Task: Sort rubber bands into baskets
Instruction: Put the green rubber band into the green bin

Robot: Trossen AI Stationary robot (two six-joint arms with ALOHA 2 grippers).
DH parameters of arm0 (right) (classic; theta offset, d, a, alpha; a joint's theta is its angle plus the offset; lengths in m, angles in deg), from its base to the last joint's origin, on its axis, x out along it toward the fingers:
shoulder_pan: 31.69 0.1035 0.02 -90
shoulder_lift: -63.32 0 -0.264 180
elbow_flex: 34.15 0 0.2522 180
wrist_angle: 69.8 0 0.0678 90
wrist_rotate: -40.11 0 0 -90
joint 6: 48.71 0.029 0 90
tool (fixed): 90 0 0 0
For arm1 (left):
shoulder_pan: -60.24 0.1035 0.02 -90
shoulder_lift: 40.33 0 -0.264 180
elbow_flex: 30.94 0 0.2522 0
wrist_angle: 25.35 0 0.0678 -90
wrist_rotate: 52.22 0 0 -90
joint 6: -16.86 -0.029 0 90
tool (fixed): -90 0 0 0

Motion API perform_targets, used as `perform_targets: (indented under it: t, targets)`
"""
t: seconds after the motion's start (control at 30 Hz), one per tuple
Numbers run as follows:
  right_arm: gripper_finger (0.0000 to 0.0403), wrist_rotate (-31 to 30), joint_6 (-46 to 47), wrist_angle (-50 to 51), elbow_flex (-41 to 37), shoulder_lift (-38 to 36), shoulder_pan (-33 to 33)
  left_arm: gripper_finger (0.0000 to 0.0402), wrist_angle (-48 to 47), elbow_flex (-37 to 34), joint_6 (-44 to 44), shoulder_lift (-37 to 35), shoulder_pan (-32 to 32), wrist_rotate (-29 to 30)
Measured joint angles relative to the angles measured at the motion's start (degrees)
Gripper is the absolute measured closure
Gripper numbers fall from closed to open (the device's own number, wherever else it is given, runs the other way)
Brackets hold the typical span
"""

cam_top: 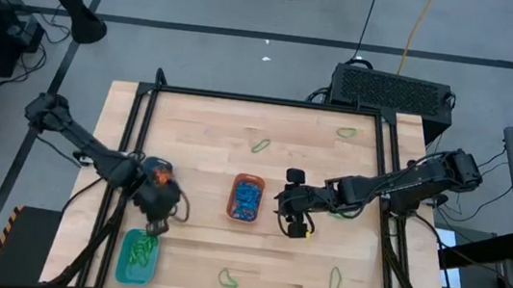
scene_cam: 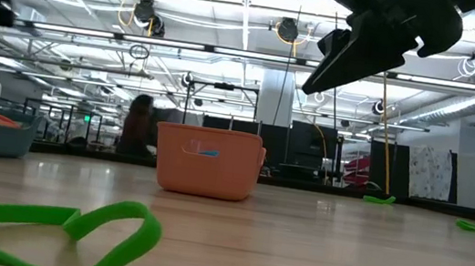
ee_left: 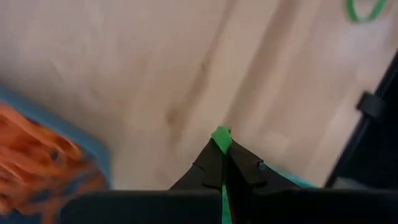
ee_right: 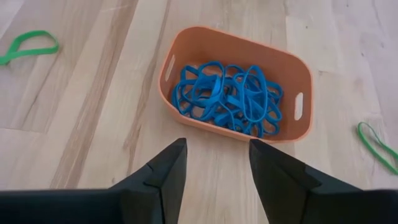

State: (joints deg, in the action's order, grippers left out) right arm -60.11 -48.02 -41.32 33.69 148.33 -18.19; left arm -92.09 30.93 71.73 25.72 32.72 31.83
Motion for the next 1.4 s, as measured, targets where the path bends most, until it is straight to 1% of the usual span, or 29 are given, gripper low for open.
perform_targets:
  t: [0.13,0.23,0.33,0.47,0.57,0.67,0.87,1.03,1.13,1.4]
  targets:
    - [0.0236,0.0,-1.0,-0.3,0.0,0.0,-0.2,0.0400,0.8,0.0,9.6,0.9,-7.6,0.3]
    - [0.0236,0.0,-1.4,-0.4,0.0,0.0,-0.8,0.0400,2.4,0.0,15.4,1.8,-12.1,0.7]
    - [0.0236,0.0,-1.4,-0.5,0.0,0.0,-1.4,0.0400,3.6,0.1,21.0,3.1,-15.8,0.7]
    - [0.0236,0.0,-1.1,-0.9,0.0,0.0,-1.7,0.0400,5.0,0.1,26.5,6.2,-19.7,0.8]
    - [0.0236,0.0,-1.0,-0.9,0.0,0.0,-1.7,0.0400,6.4,0.1,30.0,9.0,-22.1,-1.0]
    - [0.0236,0.0,-0.3,-1.1,0.0,0.0,-1.7,0.0398,9.0,0.1,31.0,11.5,-23.7,-2.9]
    - [0.0236,0.0,2.0,-1.2,0.0,0.0,-1.7,0.0371,12.5,0.1,31.8,14.7,-25.1,-4.2]
    - [0.0236,0.0,4.1,-1.1,0.0,0.0,-1.5,0.0357,12.5,0.1,31.9,15.3,-25.1,-5.3]
    - [0.0236,0.0,4.6,-1.1,0.0,0.0,-1.3,0.0352,12.4,0.1,31.9,15.3,-25.1,-7.2]
    - [0.0236,0.1,4.7,-1.1,0.0,0.0,-0.6,0.0349,10.1,0.1,33.0,15.3,-25.1,-9.0]
